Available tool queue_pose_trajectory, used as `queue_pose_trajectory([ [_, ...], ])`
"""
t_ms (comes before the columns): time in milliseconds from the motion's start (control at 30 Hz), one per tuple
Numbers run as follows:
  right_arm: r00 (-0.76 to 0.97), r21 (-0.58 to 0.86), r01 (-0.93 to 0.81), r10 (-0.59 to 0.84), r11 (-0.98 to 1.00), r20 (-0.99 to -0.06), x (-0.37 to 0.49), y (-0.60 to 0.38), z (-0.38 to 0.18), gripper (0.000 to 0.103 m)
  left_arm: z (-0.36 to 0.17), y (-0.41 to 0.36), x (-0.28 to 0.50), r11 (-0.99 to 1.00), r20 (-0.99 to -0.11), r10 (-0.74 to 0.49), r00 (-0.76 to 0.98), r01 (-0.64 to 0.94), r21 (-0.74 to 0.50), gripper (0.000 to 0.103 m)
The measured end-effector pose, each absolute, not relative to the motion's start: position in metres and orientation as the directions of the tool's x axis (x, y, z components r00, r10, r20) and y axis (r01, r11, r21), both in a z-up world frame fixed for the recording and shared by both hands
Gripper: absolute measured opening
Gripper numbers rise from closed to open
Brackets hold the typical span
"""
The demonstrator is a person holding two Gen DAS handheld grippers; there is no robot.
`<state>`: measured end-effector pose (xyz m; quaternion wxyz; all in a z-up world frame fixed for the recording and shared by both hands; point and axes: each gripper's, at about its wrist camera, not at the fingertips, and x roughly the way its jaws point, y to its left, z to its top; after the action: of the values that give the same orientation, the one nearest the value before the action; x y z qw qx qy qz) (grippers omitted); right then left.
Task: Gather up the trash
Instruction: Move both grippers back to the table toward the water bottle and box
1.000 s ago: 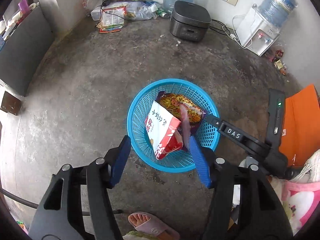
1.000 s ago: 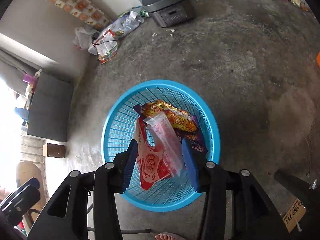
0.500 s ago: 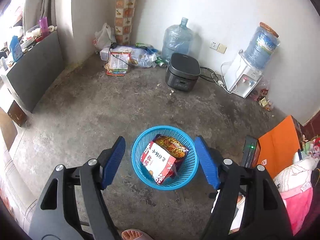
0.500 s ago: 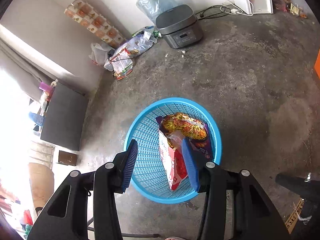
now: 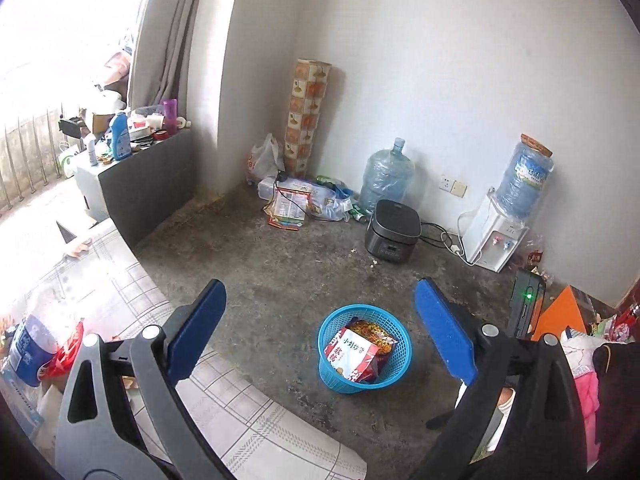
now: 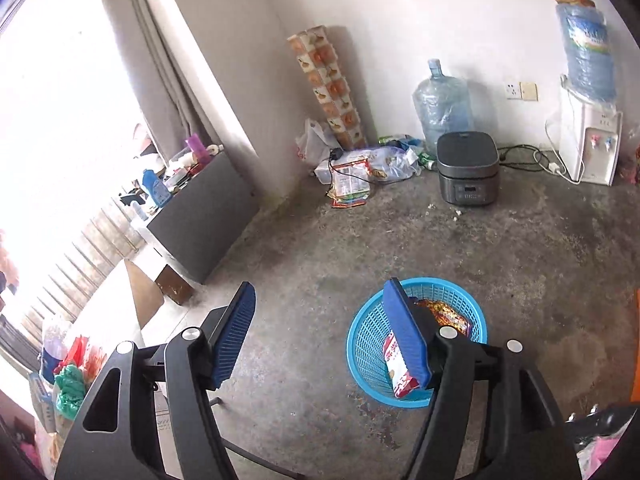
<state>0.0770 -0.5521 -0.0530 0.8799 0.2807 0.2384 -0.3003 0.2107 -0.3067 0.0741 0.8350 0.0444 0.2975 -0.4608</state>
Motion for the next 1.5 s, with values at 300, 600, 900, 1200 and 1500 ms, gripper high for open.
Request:
queue_pose_trajectory([
  [300, 0.765, 0.222, 0.56, -0.396, 0.798, -0.508, 0.1, -0.476, 0.01, 0.089, 0.094, -0.192, 0.22, 0.716, -0.501, -0.676, 0.541, 0.642, -0.274, 0.093],
  [600, 0.81, 0.173, 0.482, -0.362, 0.859, -0.462, 0.109, -0.422, 0.048, 0.095, 0.088, -0.107, 0.221, 0.817, -0.496, -0.576, 0.65, 0.465, -0.341, 0.094],
  [900, 0.878, 0.164, 0.333, -0.242, 0.929, -0.412, 0.114, -0.366, 0.071, 0.096, 0.084, -0.04, 0.205, 0.846, -0.452, -0.527, 0.719, 0.398, -0.354, 0.094],
  [1200, 0.905, 0.303, 0.175, -0.032, 0.937, -0.424, 0.138, -0.364, 0.073, 0.096, 0.09, 0.052, 0.207, 0.898, -0.409, -0.399, 0.821, 0.26, -0.355, 0.094],
  [1500, 0.858, 0.402, 0.012, 0.197, 0.916, -0.475, 0.203, -0.336, 0.057, 0.096, 0.063, 0.098, 0.242, 0.918, -0.454, -0.338, 0.824, 0.183, -0.351, 0.094],
])
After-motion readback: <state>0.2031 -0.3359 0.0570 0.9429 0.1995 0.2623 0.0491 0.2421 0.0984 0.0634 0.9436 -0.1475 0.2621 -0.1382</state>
